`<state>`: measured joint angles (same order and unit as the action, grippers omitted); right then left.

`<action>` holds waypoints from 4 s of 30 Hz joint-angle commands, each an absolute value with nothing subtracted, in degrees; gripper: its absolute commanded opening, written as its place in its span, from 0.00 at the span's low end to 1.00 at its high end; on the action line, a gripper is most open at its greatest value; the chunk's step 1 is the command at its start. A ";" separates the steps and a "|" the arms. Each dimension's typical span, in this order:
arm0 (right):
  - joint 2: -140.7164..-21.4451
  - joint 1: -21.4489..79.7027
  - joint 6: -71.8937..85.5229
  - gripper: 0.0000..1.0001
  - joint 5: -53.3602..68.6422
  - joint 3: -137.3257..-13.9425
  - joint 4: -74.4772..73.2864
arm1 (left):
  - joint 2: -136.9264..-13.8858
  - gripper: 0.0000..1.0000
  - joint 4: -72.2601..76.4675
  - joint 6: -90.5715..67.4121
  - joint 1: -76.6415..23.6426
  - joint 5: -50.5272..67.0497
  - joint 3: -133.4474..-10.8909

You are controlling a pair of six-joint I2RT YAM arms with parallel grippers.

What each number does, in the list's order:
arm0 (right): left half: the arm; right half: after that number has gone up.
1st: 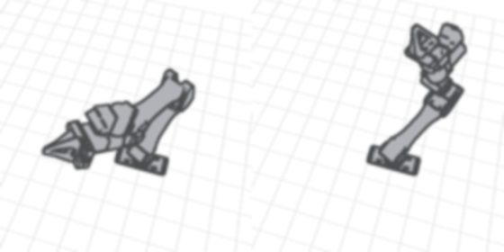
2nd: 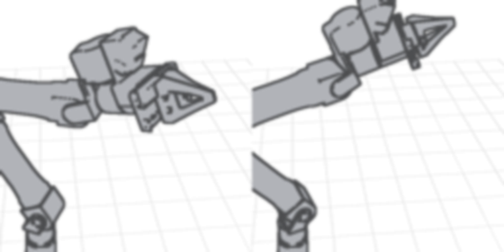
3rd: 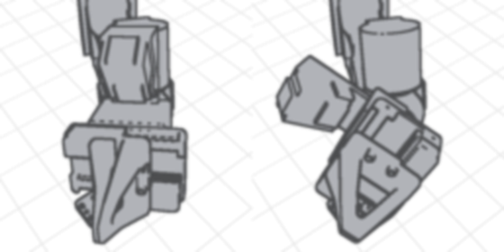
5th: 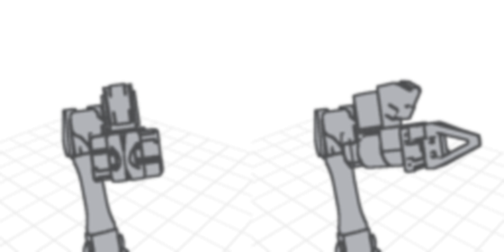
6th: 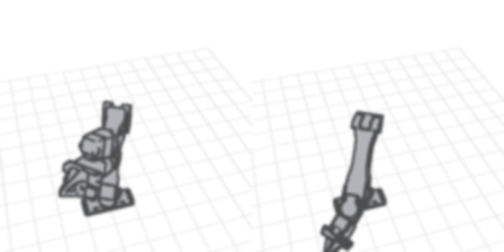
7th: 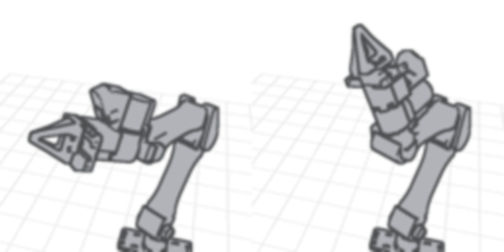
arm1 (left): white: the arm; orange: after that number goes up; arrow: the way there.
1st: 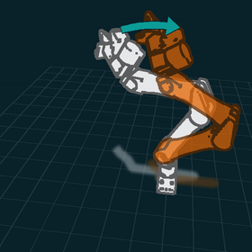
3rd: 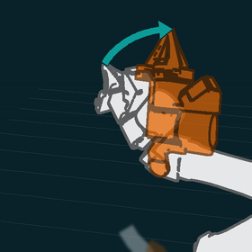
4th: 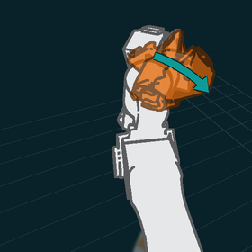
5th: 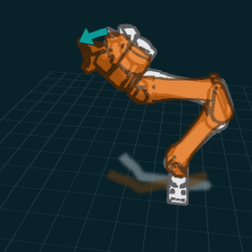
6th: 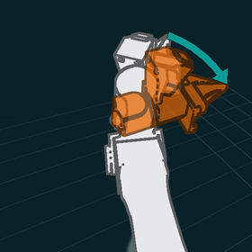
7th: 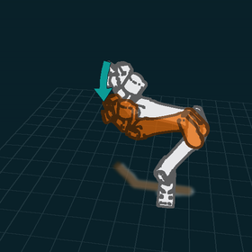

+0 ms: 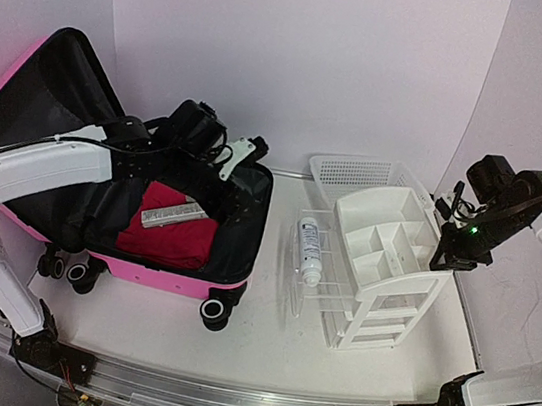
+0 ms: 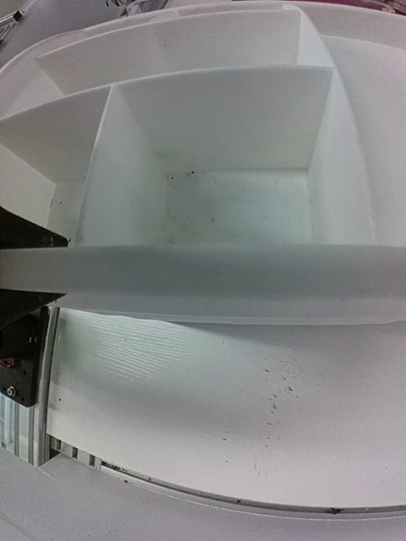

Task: Open, take out, and arrange the luggage

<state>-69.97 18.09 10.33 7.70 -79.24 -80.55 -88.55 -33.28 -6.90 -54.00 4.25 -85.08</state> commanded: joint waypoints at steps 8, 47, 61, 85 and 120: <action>-67.43 18.28 9.32 0.00 8.59 -80.44 -76.70 | -96.42 0.82 -53.36 26.69 -32.45 -11.13 -84.78; -67.87 18.28 9.87 0.00 8.84 -82.62 -78.20 | -108.69 0.33 -53.42 36.39 -25.66 3.00 -92.58; -67.77 18.26 10.19 0.00 9.01 -82.55 -78.15 | -95.07 0.29 -51.35 12.51 -25.71 18.56 -99.92; -67.24 18.28 10.99 0.00 10.30 -80.84 -76.88 | -99.15 0.25 -8.35 -71.56 -56.04 13.56 -89.48; -66.27 18.28 11.15 0.00 10.14 -80.40 -77.14 | -94.13 0.24 -23.44 -38.82 -59.92 -3.40 -81.99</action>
<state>-69.08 18.09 10.55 7.55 -79.22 -81.32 -91.44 -19.18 -46.09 -59.70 0.19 -82.35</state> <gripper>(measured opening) 0.088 0.300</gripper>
